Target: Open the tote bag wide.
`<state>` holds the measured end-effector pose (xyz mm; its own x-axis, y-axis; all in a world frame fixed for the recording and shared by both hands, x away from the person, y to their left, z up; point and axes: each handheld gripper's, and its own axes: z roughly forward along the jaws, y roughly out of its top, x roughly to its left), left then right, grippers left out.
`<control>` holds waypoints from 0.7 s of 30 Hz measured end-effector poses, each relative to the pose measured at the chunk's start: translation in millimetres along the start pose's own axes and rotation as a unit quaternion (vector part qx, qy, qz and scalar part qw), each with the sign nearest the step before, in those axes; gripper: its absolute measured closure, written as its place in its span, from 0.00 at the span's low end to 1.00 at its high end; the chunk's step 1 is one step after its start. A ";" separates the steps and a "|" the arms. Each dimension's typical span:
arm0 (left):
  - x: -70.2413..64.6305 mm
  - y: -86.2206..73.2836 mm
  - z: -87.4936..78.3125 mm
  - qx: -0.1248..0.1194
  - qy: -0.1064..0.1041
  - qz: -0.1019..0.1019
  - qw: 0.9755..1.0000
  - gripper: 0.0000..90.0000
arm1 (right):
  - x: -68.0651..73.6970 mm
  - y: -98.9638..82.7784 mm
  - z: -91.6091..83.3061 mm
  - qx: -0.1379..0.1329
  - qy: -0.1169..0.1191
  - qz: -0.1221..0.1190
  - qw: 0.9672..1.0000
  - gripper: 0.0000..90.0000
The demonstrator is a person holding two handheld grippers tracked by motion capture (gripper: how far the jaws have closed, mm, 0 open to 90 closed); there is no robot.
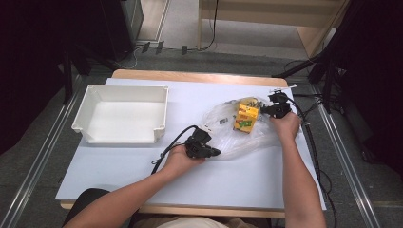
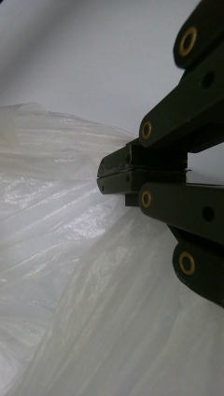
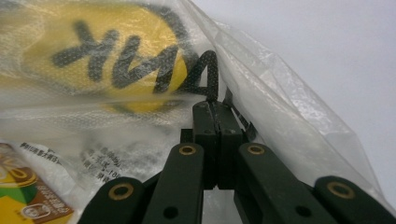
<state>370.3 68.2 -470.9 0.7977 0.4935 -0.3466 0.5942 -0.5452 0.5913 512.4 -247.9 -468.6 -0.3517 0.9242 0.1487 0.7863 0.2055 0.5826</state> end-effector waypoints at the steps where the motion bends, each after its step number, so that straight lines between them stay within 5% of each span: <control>1: 0.4 0.6 -0.1 0.000 0.000 -0.006 1.000 1.00 | 0.9 0.0 0.2 -0.001 -0.005 -0.001 1.000 1.00; 6: -0.8 8.9 -6.2 -0.006 0.002 0.002 1.000 1.00 | 6.9 0.3 -6.5 0.007 -0.002 0.008 1.000 1.00; 10: 0.5 22.7 -14.7 -0.016 -0.008 -0.004 1.000 0.95 | 14.7 -2.8 -21.5 -0.001 0.002 -0.019 1.000 1.00; 21: 2.9 58.0 -40.0 -0.038 -0.003 0.014 0.999 0.82 | 32.7 -14.5 -62.4 -0.043 0.056 -0.042 0.997 0.97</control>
<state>402.9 65.2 -408.5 0.8145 0.4749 -0.3333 0.5625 -0.5056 0.6541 457.8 -240.8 -422.3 -0.4724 0.8625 0.1816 0.7072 0.2480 0.6621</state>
